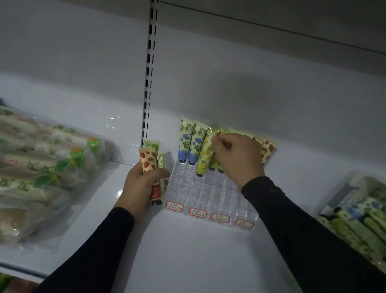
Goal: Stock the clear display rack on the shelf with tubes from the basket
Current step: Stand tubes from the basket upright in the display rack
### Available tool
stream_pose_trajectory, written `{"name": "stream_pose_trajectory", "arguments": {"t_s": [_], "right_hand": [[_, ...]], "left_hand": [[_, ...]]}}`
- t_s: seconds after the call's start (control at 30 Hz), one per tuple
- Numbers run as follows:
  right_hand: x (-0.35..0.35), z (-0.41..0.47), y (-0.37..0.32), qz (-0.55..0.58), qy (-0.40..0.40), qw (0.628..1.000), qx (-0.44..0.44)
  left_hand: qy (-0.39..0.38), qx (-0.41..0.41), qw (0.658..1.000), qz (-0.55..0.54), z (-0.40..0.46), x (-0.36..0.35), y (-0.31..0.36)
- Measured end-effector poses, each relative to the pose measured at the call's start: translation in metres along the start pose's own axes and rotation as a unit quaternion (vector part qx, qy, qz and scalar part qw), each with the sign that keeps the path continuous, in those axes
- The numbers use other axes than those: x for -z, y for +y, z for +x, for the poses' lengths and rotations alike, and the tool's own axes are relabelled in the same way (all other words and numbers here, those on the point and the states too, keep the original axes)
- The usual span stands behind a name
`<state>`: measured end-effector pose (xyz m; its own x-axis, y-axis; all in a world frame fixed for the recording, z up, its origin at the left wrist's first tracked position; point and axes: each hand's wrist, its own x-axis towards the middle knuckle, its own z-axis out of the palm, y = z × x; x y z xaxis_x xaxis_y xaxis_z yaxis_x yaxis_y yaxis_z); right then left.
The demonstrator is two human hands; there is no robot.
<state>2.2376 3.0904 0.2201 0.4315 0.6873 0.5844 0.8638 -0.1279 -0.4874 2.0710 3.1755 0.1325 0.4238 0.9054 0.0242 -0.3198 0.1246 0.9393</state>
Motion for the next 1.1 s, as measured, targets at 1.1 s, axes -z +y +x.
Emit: {"name": "stream_pose_trajectory", "arguments": {"t_s": [1.1], "right_hand": [[0.005,0.016,-0.005,-0.054,-0.042,0.998,0.005]], "left_hand": [[-0.009,0.004,1.000,-0.006,0.004,0.003,-0.006]]}}
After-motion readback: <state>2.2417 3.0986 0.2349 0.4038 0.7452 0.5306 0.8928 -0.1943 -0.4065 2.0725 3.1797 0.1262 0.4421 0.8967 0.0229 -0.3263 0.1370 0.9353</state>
